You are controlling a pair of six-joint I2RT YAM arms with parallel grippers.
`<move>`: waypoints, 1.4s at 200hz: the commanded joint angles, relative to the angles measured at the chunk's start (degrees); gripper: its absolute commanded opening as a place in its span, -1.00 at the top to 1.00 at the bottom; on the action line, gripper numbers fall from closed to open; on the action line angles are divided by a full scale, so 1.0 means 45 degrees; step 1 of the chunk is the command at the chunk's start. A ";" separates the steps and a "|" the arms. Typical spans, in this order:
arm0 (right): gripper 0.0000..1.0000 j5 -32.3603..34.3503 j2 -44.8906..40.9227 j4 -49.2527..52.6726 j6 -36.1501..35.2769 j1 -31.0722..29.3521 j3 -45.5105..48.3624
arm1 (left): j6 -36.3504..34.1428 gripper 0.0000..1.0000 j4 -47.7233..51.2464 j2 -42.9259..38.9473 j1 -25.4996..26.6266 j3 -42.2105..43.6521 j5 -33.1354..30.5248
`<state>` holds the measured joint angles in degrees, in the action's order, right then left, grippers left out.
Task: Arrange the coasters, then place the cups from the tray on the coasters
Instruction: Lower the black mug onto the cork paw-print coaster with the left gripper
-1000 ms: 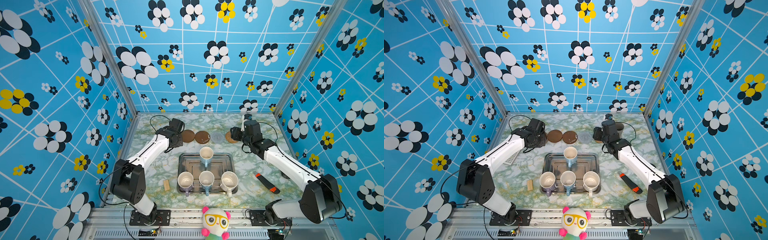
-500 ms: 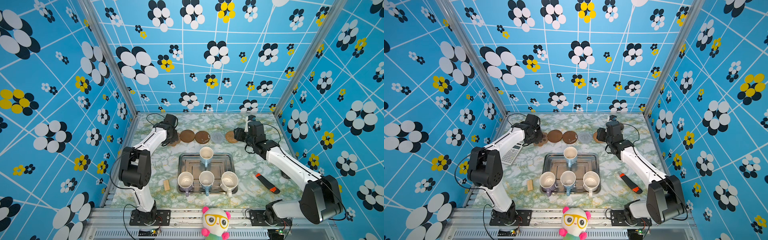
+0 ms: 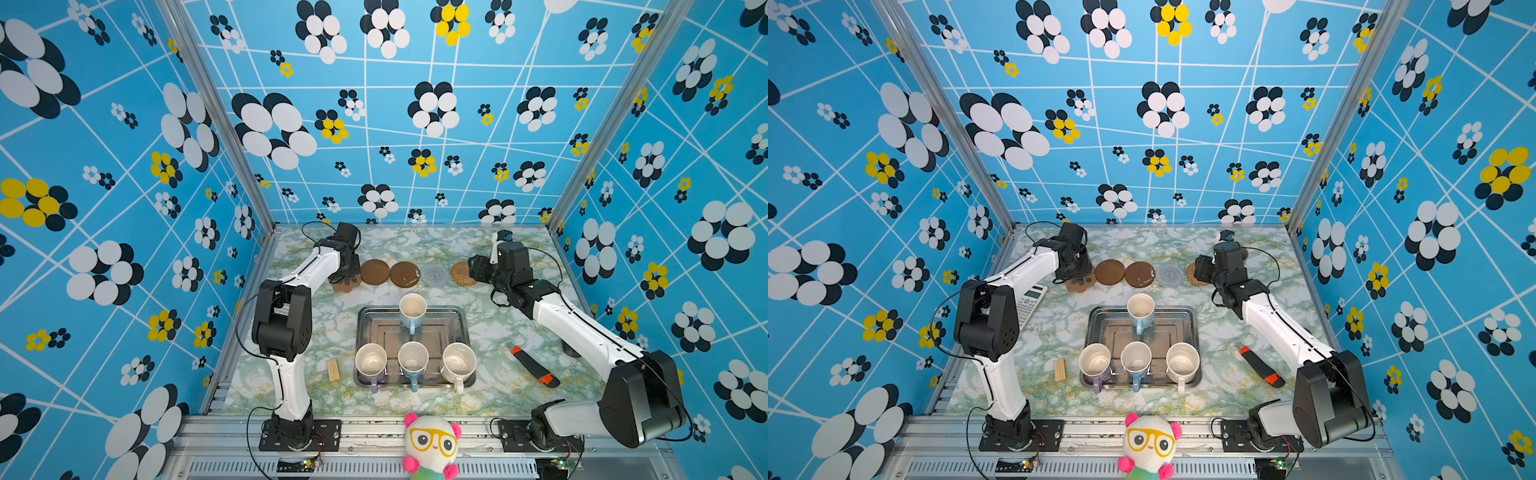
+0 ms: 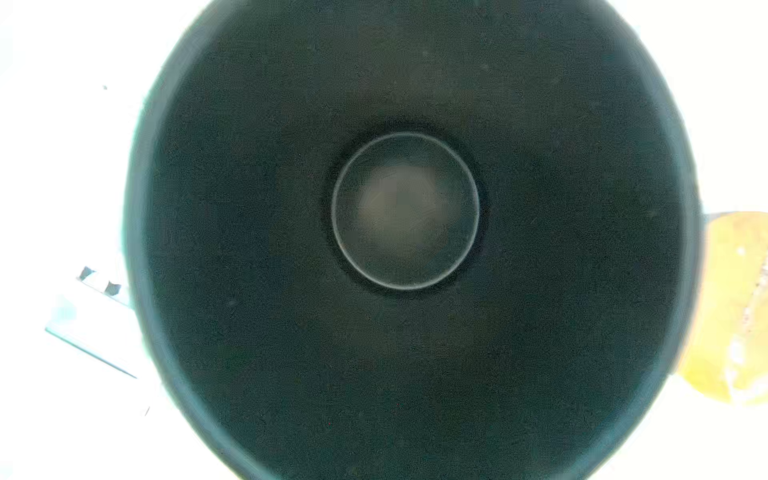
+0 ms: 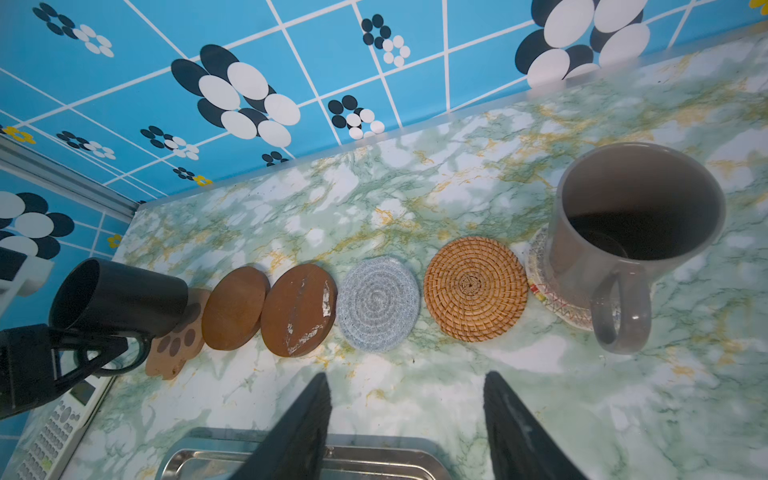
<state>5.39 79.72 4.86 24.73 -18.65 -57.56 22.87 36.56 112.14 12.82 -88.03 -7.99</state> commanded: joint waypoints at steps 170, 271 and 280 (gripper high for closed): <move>-0.22 -0.0466 0.0310 -0.0202 0.0051 0.0141 -0.0119 | 0.0215 1.00 -0.0233 0.0099 0.0042 0.0147 -0.0393; -0.22 -0.0563 0.0370 -0.0182 0.0071 0.0153 -0.0177 | 0.0329 1.00 -0.0348 0.0018 0.0120 0.0673 -0.0335; -0.22 -0.0561 0.0365 -0.0163 0.0071 0.0149 -0.0165 | 0.0329 1.00 -0.0361 0.0041 0.0122 0.0694 -0.0334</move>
<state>3.68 80.86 4.86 24.75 -18.33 -57.56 23.57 37.23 112.73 12.88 -85.43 -8.97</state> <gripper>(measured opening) 0.608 0.189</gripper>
